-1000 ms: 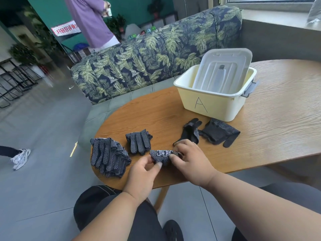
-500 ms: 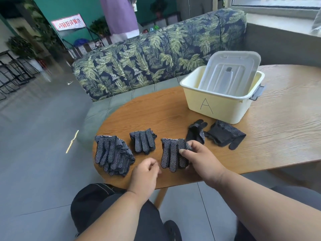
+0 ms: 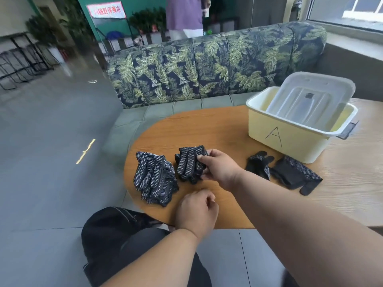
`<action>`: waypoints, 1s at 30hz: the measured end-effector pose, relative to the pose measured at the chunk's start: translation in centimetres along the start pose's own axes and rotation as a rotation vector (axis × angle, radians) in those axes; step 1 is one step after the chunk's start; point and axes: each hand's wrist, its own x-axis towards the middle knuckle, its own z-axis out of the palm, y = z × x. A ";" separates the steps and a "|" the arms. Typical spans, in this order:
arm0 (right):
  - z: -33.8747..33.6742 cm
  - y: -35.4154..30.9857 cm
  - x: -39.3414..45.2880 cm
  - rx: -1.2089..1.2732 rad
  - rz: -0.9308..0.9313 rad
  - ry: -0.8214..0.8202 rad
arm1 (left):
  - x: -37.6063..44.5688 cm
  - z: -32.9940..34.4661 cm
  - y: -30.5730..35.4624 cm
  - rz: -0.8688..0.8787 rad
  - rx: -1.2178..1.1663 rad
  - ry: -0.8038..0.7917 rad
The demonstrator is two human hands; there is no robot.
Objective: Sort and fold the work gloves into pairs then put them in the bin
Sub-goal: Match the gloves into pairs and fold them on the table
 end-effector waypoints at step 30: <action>-4.3 1.9 -4.5 -0.743 -0.352 0.549 | 0.2 0.2 -0.4 0.025 0.073 -0.055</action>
